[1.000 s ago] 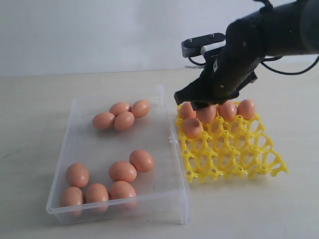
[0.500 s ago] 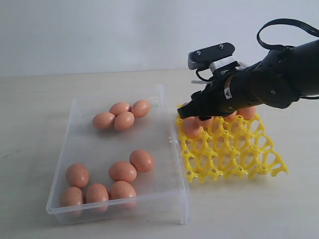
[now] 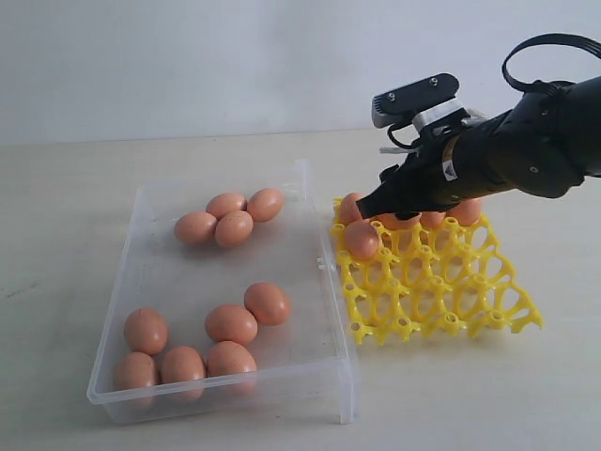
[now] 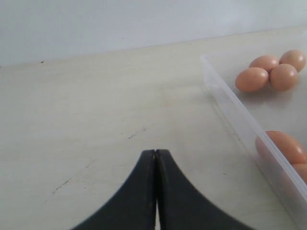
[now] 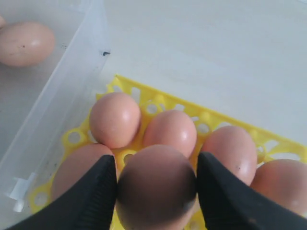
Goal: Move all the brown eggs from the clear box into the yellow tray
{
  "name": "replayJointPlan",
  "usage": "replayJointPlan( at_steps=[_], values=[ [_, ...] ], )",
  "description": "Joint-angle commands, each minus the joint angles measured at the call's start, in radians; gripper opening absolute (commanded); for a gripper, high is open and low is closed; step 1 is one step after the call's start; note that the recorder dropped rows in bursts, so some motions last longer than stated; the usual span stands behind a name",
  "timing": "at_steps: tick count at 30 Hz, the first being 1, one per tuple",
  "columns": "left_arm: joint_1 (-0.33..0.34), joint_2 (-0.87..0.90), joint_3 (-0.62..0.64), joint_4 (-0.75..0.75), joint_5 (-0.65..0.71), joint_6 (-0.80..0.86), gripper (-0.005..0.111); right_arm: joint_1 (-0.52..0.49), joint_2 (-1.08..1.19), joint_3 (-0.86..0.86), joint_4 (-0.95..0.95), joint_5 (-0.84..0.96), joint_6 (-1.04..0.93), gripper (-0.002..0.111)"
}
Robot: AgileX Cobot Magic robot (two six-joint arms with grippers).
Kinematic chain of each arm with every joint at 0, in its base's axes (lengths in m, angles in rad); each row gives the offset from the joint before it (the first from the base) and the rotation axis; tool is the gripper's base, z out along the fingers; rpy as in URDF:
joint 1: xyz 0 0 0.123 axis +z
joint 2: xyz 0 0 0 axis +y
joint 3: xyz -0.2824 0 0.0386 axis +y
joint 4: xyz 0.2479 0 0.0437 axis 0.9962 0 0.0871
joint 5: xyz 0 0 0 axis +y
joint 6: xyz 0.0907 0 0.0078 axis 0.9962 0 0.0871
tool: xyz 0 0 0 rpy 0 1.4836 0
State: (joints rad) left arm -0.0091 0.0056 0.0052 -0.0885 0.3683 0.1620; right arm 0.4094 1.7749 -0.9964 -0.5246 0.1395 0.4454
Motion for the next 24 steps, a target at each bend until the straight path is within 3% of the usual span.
replayJointPlan(
  at_steps=[1, 11, 20, 24],
  values=[
    [-0.001, -0.006, -0.005, -0.004, -0.008, -0.003, 0.0, -0.005, 0.025, 0.002, -0.01, -0.057, 0.003, 0.0],
    [-0.001, -0.006, -0.005, -0.004, -0.008, -0.003, 0.0, -0.005, 0.065, 0.002, -0.01, -0.066, 0.001, 0.001],
    [-0.001, -0.006, -0.005, -0.004, -0.008, -0.003, 0.0, -0.015, 0.065, 0.002, -0.01, -0.066, -0.061, 0.039],
    [-0.001, -0.006, -0.005, -0.004, -0.008, -0.003, 0.0, -0.017, 0.065, 0.002, -0.01, -0.064, -0.061, 0.043]
  ],
)
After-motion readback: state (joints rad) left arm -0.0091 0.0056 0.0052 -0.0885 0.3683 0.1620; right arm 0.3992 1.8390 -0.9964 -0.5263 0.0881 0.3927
